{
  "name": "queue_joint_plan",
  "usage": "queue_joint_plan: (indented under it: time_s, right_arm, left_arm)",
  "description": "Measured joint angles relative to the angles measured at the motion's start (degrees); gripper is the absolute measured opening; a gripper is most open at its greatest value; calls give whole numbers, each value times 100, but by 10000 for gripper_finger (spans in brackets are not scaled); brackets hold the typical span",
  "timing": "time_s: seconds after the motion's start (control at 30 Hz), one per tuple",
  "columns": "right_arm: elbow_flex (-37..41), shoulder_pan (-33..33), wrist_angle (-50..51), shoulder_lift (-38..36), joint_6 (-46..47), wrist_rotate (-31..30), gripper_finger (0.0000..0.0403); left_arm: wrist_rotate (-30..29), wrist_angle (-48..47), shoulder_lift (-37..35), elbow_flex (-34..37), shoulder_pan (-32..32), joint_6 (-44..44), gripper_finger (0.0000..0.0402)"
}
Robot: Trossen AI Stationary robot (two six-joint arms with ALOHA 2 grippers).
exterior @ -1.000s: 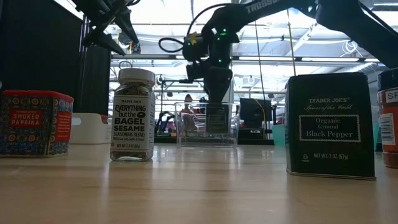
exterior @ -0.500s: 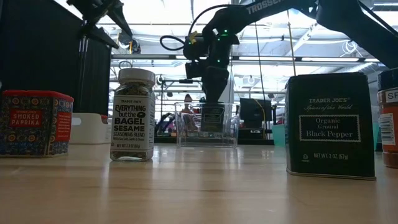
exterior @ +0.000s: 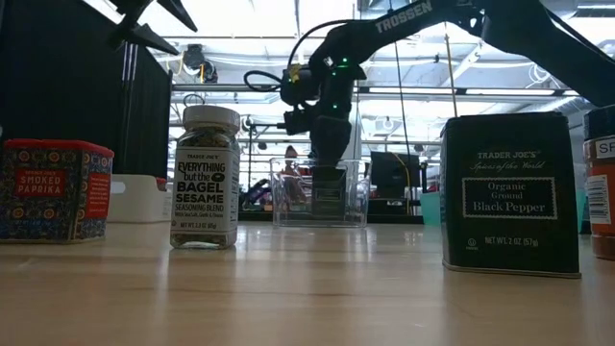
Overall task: Sort spices by type
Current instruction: Put the top black seasoning can into the transparent bin
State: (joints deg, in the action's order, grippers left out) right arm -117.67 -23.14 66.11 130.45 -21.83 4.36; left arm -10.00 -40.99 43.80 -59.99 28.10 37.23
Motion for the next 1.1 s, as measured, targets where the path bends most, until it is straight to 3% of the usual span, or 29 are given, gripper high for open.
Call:
queue_joint_plan:
  time_s: [0.27, 0.43, 0.57, 1.1]
  right_arm:
    - [0, -2, -109, 29, 11, -7, 107]
    - [0, -1, -176, 29, 34, -131, 185]
    - [0, 0, -157, 29, 77, -321, 216]
    - [-4, 0, -49, -413, 377, -608, 226]
  left_arm:
    - [-2, -16, 8, 0, 0, -3, 288]
    - [-2, -22, 8, 0, 0, -7, 288]
    - [-2, -24, 8, 0, 0, -9, 288]
    - [-4, -29, 10, 0, 0, -13, 288]
